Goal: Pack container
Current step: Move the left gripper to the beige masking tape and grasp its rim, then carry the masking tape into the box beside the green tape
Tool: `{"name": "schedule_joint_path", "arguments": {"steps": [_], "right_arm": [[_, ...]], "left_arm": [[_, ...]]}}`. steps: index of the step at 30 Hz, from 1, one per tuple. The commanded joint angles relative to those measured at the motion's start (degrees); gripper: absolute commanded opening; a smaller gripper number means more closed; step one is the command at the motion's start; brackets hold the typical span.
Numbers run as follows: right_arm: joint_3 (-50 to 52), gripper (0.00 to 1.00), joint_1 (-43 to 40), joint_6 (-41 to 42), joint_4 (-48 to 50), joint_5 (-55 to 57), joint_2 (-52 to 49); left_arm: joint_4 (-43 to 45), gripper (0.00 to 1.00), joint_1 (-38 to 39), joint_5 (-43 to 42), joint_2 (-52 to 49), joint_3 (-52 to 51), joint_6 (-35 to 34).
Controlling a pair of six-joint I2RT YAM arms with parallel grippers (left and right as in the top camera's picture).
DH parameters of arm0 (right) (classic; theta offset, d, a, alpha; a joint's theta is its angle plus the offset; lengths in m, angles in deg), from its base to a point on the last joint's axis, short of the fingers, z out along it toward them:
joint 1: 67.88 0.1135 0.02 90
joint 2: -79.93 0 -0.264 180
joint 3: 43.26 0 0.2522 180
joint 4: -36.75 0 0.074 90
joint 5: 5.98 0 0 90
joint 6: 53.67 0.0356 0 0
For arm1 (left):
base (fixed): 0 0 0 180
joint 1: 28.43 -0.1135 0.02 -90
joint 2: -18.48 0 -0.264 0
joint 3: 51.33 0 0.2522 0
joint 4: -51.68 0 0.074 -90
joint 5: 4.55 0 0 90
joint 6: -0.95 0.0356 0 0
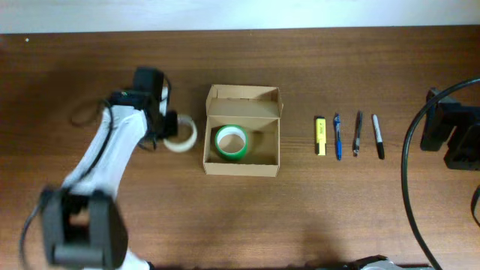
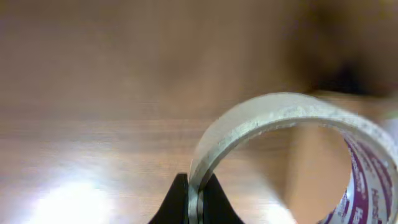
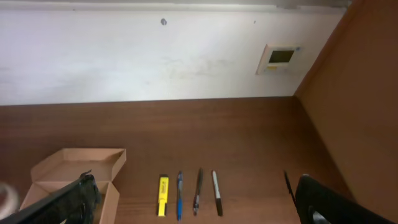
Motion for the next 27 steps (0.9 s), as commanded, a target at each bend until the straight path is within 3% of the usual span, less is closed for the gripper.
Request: {"name": "schedule_joint_path", "arguments": {"steps": [1,6,12,17,27], "right_arm": [[-0.02,0.99,0.31,0.46,-0.33,-0.33,-0.48],[-0.04,0.99,0.31,0.24,-0.33,-0.33,-0.81],[-0.33,0.99,0.31,0.70,1.03,3.19,2.03],[-0.46,0.99,0.31,1.84,1.36,7.85,8.33],[-0.02,0.99,0.31,2.91,-0.33,9.38,9.22]], "left_arm": [[-4.85,0.02,3.69,4.31,14.49,12.48,2.23],[-11.98,0.02,7.15,4.17,22.32,17.77,1.53],[-14.75,0.02,12.74,4.04,22.49,17.55,1.55],[-11.85,0.02,19.26,3.74,12.90,17.55,2.62],[-0.33,0.02,27.32,-1.79,-8.74,17.55,5.86]]}}
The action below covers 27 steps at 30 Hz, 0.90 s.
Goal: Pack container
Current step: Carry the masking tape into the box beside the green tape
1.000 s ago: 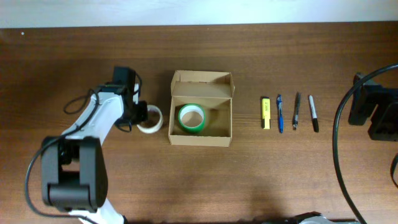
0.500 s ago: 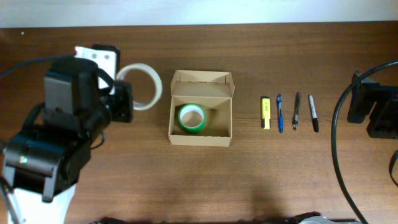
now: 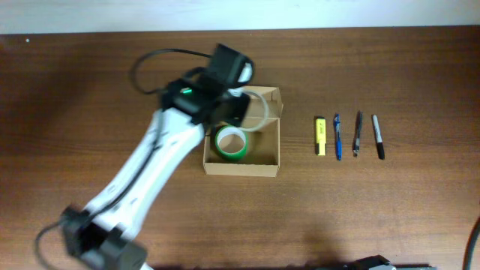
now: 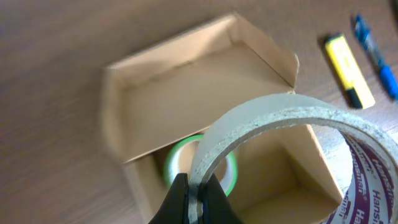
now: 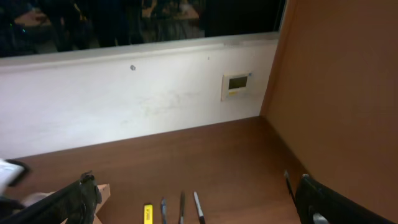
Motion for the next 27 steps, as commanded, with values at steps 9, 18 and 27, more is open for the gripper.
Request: {"name": "schedule_joint_path", "arguments": {"steps": [9,18,27], "right_arm": [[0.46,0.99,0.31,0.74,-0.35,1.77,-1.25],[0.46,0.99,0.31,0.74,-0.35,1.75,-1.25],[1.16,0.99,0.31,0.72,-0.35,1.77,-1.25]], "left_arm": [[3.26,0.02,6.29,-6.67,-17.35,-0.42,2.80],[1.99,0.02,6.56,-6.67,-18.27,-0.42,3.72],[-1.18,0.02,6.32,-5.44,-18.14,-0.42,5.01]]}}
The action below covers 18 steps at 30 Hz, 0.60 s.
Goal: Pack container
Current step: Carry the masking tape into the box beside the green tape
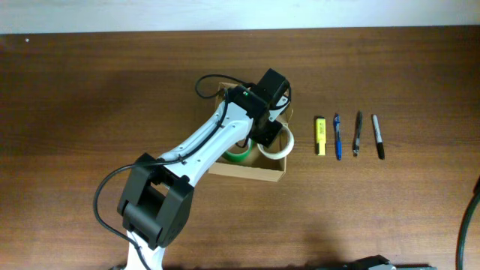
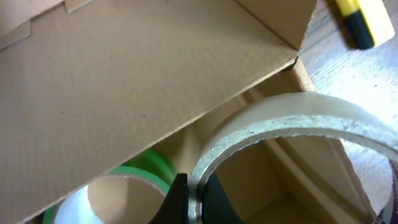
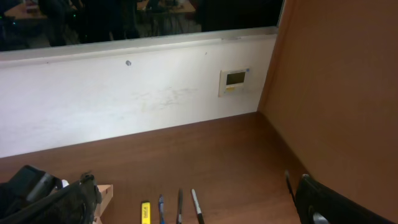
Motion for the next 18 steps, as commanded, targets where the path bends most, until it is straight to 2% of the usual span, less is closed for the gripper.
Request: {"name": "schedule_joint_path", "arguments": {"steps": [1,9,18], "right_arm": [[1.11,0.99,0.31,0.26,-0.35,0.96,-0.09],[5.18,0.99,0.31,0.28,0.26,1.81,-0.09],[5.16,0.99,0.33,0.28,0.26,1.79,-0.09]], "left_arm": [[-3.30,0.02,0.20,2.01,-2.10,-0.81,2.84],[-3.89,0.02,-5.38,3.72,5.14,-0.81,3.54],[-4.37,0.02,-6.27,3.69,5.44,-0.87,3.93]]}}
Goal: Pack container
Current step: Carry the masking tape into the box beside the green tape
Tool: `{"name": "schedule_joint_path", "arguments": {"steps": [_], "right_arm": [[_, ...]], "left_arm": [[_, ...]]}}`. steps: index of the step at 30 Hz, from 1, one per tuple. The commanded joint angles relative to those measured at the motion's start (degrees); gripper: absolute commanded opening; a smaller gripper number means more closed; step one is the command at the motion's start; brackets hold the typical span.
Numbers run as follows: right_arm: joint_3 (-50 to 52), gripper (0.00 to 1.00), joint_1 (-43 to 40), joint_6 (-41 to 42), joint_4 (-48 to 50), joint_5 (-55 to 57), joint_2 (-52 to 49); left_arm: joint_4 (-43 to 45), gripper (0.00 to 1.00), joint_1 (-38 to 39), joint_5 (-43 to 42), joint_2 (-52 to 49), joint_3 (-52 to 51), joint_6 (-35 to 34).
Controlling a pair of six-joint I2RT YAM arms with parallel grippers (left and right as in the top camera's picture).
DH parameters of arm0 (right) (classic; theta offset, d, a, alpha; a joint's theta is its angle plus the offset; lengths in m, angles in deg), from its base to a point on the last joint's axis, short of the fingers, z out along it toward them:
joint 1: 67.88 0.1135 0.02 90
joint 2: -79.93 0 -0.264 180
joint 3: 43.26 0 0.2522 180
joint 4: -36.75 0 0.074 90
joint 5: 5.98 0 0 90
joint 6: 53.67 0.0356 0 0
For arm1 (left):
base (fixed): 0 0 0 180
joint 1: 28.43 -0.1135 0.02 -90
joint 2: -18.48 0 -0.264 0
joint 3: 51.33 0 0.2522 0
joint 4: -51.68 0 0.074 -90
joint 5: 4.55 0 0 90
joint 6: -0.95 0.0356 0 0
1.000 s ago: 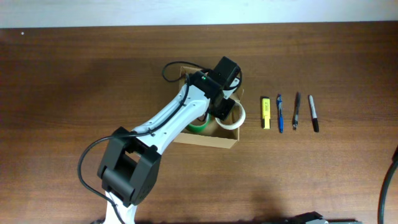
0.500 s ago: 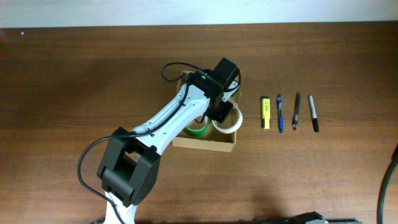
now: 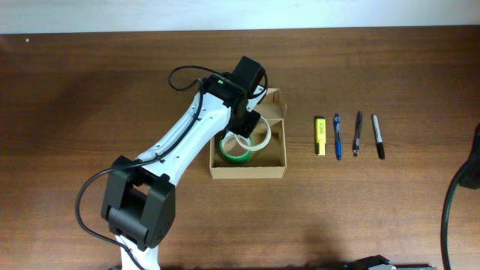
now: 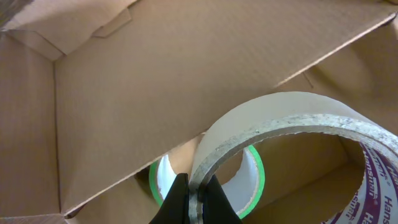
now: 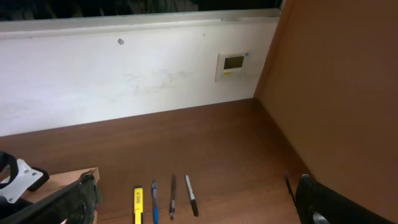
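Observation:
An open cardboard box [image 3: 276, 169] sits mid-table with a green tape roll [image 3: 229, 152] lying inside it. My left gripper [image 4: 196, 202] is shut on the rim of a clear packing tape roll [image 4: 292, 121], held over the box interior just above the green roll [image 4: 252, 186]. In the overhead view the clear roll [image 3: 264, 141] overlaps the green one. My right gripper [image 5: 193, 202] is high off the table at the right edge, its fingers [image 5: 323, 202] spread wide with nothing between them.
A yellow highlighter [image 3: 320, 136], a blue pen [image 3: 337, 136], a dark pen [image 3: 357, 133] and a black marker [image 3: 378, 136] lie in a row right of the box. The box's back flap [image 4: 205, 68] stands up behind the tape.
My left gripper has shifted left with the clear tape, from the box's right wall to over the green roll. The right wrist camera sits a little higher.
My left gripper was shut on the clear tape on the table left of the box. Then it held the tape above the box's back edge, then at the box's right wall, and now inside over the green roll. The right arm moved up and away.

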Motion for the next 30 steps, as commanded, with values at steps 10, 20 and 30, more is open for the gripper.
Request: {"name": "schedule_joint_path", "arguments": {"steps": [10,20,30], "right_arm": [[0.17,0.99,0.31,0.33,0.22,1.16,-0.04],[0.17,0.99,0.33,0.33,0.20,1.11,-0.04],[0.20,0.99,0.33,0.33,0.22,0.90,-0.04]], "left_arm": [[-2.38,0.02,0.15,0.39,1.97,-5.35,1.57],[-3.15,0.02,-0.39,3.26,1.97,-7.93,1.79],[-2.01,0.02,-2.93,3.67,1.97,-9.88,1.79]]}}
